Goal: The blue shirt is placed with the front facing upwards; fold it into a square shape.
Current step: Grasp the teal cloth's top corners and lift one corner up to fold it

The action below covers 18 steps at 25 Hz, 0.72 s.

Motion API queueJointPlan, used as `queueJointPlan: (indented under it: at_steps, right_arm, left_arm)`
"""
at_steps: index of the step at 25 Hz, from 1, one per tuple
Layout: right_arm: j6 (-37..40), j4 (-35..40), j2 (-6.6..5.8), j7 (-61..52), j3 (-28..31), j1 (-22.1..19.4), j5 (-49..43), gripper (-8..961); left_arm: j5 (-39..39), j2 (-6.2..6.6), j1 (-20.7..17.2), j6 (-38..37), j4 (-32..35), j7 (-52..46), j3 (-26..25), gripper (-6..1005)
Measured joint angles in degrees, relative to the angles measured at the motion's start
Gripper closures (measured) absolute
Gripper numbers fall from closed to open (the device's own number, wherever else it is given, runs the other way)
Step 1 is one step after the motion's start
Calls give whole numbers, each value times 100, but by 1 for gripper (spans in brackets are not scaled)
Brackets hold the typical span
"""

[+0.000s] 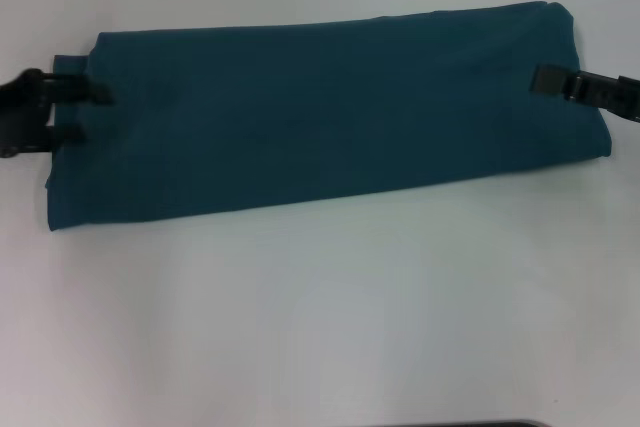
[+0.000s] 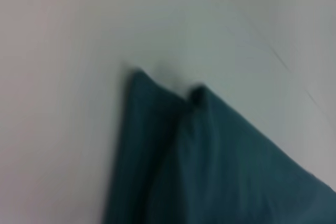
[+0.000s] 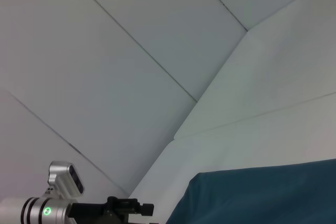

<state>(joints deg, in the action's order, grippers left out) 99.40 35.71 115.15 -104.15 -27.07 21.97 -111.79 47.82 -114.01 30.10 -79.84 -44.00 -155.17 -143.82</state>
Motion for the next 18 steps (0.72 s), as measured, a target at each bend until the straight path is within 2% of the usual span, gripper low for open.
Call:
queueJointPlan:
  at_steps: [5,18]
  right_arm:
    - [-3,-3,-9,-6,7,0,0,11]
    - [-16,-3,-4,-89,-18,0,0,9]
  left_arm:
    - [-2,-99,-15,16,-2,-6,-44,283]
    - [-64,-68,27,667,370,-17,20,282]
